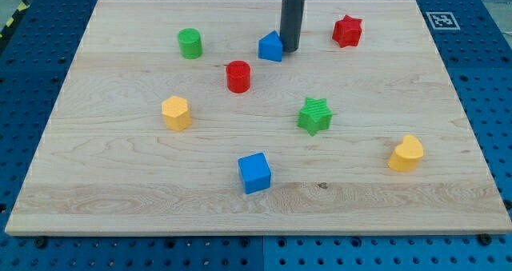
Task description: Slide the green star closer to the blue triangle
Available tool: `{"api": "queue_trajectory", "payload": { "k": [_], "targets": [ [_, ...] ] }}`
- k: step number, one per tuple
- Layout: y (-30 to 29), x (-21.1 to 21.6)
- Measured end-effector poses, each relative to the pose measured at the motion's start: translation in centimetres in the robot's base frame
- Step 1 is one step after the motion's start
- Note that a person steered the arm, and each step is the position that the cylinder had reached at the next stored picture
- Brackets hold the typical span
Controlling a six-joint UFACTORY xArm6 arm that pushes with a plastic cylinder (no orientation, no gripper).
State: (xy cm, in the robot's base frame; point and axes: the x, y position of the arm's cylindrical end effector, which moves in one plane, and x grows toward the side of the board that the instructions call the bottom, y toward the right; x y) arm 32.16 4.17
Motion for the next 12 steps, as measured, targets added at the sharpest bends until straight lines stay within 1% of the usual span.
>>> {"api": "queue_trajectory", "payload": {
  "k": [2, 3, 4, 5, 6, 7, 9, 10, 11, 12],
  "targets": [
    [-4.3, 0.5],
    [-3.3, 2.2],
    [2.1, 5.8],
    [4.8, 11.9],
    [4.8, 15.3],
    [4.9, 17.2],
    [8.5, 21.5],
    [6.8, 22.9],
    [3.3, 22.9],
    [1.8, 23.0]
  ]
}}
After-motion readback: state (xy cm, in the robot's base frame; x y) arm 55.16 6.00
